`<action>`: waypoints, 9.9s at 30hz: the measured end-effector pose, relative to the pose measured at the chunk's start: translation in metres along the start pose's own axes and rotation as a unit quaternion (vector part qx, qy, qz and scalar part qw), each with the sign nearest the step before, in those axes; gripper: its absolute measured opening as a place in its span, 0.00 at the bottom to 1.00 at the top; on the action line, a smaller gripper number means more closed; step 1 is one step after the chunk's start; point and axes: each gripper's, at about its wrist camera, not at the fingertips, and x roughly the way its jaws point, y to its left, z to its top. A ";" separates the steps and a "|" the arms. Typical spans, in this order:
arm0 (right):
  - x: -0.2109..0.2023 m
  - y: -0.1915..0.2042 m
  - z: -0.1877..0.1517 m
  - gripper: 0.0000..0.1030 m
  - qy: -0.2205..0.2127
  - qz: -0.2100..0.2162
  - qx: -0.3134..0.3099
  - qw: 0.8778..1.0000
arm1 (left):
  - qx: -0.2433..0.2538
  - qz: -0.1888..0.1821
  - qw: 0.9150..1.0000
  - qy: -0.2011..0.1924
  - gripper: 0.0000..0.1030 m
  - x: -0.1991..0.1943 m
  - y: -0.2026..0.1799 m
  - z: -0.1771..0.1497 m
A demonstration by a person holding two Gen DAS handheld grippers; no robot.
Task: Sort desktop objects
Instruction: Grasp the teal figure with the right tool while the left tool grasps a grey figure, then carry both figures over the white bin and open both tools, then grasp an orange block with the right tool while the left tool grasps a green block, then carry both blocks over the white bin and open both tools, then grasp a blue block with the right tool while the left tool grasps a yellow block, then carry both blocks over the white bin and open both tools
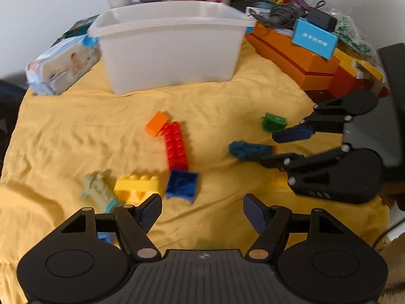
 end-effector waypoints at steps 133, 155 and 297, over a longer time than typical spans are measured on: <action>-0.031 0.011 -0.022 0.26 -0.004 0.014 -0.018 1.000 | -0.036 -0.022 0.998 0.056 0.34 0.003 0.000 -0.039; -0.065 -0.040 0.061 0.26 -0.108 -0.074 -0.002 0.991 | 0.019 0.009 0.984 -0.177 0.34 -0.052 0.034 0.145; 0.018 -0.134 0.176 0.27 -0.110 -0.088 0.127 0.982 | 0.029 -0.012 0.990 -0.137 0.27 0.061 0.080 0.255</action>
